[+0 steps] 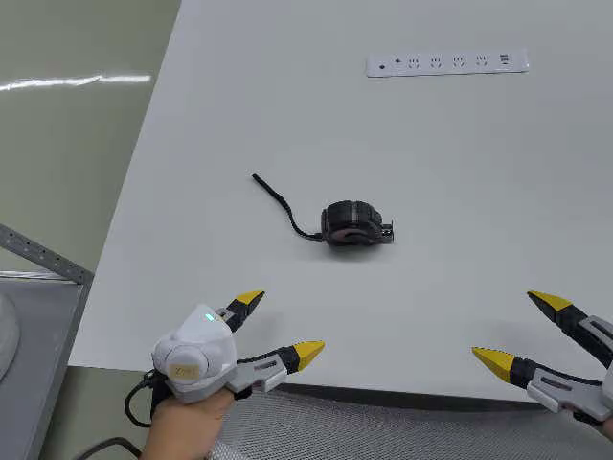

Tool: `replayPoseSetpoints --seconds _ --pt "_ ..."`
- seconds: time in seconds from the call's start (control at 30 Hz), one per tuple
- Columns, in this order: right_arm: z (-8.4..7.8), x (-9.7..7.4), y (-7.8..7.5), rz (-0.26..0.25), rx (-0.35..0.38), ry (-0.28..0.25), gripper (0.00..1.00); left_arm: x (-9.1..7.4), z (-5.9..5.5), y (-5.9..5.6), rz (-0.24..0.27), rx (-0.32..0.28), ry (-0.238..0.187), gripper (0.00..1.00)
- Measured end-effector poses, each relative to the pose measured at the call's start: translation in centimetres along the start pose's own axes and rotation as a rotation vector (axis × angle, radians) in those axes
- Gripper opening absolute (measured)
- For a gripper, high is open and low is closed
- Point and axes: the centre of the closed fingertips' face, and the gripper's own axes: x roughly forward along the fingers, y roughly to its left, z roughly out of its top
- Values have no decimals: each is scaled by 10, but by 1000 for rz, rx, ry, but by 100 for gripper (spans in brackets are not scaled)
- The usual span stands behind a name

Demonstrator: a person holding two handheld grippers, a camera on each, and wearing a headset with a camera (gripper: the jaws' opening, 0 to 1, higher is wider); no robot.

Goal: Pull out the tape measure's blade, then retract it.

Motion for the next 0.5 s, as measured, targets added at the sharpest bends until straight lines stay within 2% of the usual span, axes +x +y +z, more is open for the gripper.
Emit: replayPoseSetpoints --seconds 0.5 --pt "0 -1 -1 -1 -9 -3 68 -1 2 -1 -2 0 -3 70"
